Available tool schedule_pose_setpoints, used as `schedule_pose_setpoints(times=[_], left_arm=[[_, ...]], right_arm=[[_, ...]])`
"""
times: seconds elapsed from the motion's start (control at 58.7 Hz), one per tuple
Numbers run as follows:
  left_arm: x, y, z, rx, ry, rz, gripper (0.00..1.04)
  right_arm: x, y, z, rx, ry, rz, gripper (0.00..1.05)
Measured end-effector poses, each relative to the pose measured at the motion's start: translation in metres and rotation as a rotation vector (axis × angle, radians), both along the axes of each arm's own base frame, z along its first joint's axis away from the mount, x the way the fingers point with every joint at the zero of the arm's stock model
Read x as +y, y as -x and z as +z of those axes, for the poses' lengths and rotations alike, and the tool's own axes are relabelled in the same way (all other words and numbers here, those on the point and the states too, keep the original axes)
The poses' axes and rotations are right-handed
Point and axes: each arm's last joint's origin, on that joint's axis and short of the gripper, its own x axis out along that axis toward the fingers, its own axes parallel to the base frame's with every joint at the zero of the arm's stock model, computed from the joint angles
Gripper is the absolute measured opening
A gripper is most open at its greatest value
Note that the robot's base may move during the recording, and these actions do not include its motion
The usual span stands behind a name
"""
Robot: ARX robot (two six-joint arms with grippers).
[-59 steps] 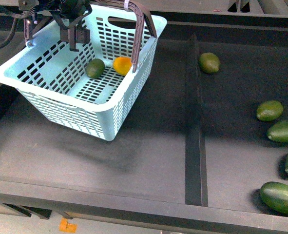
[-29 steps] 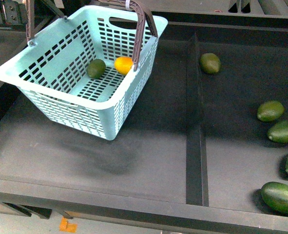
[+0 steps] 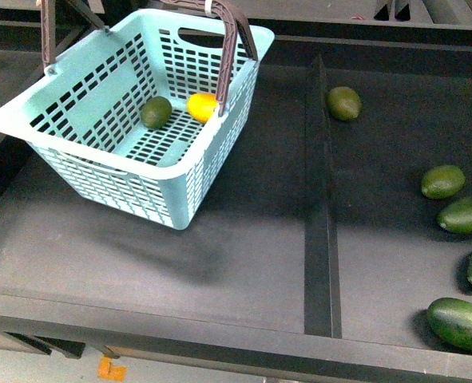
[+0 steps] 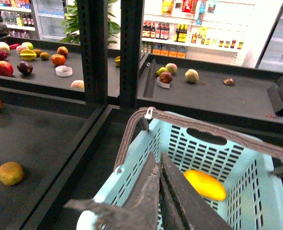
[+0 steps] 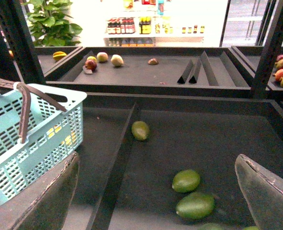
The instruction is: Pick mango and avocado into basket
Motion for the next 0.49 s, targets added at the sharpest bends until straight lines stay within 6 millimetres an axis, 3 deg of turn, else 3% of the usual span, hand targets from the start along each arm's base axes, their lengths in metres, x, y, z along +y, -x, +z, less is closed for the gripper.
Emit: schedule_pose_setpoints(times=[0.273, 0.494], left_arm=[[0.016, 0.059, -0.014, 0.004, -0.028, -0.009, 0.02], [0.022, 0.092, -0.013, -0.001, -0.032, 0.005, 0.02]], right_arm=[[0.0, 0.0, 0.0, 0.0, 0.0, 0.0, 0.96], [0.0, 0.0, 0.0, 0.0, 0.0, 0.0, 0.96]])
